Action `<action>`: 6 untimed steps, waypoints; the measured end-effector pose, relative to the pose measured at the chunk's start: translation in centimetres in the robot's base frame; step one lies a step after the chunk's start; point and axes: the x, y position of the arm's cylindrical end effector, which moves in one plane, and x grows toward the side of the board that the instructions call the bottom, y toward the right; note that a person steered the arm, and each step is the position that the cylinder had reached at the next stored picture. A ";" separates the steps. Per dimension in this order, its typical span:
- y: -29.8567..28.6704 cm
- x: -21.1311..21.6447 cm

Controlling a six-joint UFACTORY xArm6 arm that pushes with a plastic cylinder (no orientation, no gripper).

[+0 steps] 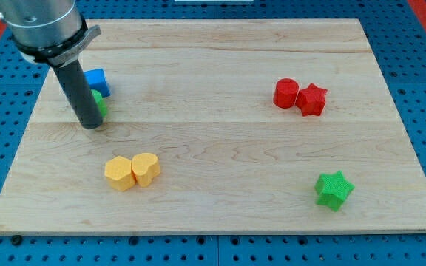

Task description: Point at the green star

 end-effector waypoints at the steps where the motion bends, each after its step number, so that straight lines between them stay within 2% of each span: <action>1: -1.7 -0.5; 2: 6.1 -0.1; 3: 10.9 -0.1; 4: 19.8 -0.1; 5: 28.3 1.1; 6: 35.2 4.6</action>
